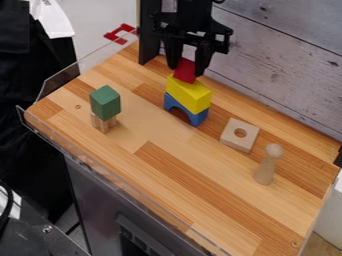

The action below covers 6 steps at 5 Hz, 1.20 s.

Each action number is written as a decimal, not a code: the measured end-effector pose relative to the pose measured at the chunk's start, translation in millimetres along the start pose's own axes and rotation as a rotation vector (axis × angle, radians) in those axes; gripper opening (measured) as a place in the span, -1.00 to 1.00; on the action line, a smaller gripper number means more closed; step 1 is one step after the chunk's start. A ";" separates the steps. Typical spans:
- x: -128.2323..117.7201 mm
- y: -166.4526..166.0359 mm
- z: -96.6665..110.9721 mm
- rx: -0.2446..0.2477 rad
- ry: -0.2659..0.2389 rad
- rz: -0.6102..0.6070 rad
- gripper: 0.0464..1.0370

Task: Put the red triangle on the yellow block

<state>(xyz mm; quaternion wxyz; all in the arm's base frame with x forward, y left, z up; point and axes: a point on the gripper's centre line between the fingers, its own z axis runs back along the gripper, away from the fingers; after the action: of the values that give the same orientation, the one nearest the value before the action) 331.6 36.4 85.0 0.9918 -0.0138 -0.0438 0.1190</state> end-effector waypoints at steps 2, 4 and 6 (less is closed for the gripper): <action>-1.3 -1.3 -5.1 -0.005 0.017 0.000 -0.03; -2.4 -2.7 -4.6 0.002 0.022 0.059 0.74; -3.2 -5.0 33.4 -0.011 -0.048 0.038 0.92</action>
<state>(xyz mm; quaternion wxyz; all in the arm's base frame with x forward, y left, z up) 326.7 31.4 118.2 0.9880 -0.0170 -0.0678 0.1377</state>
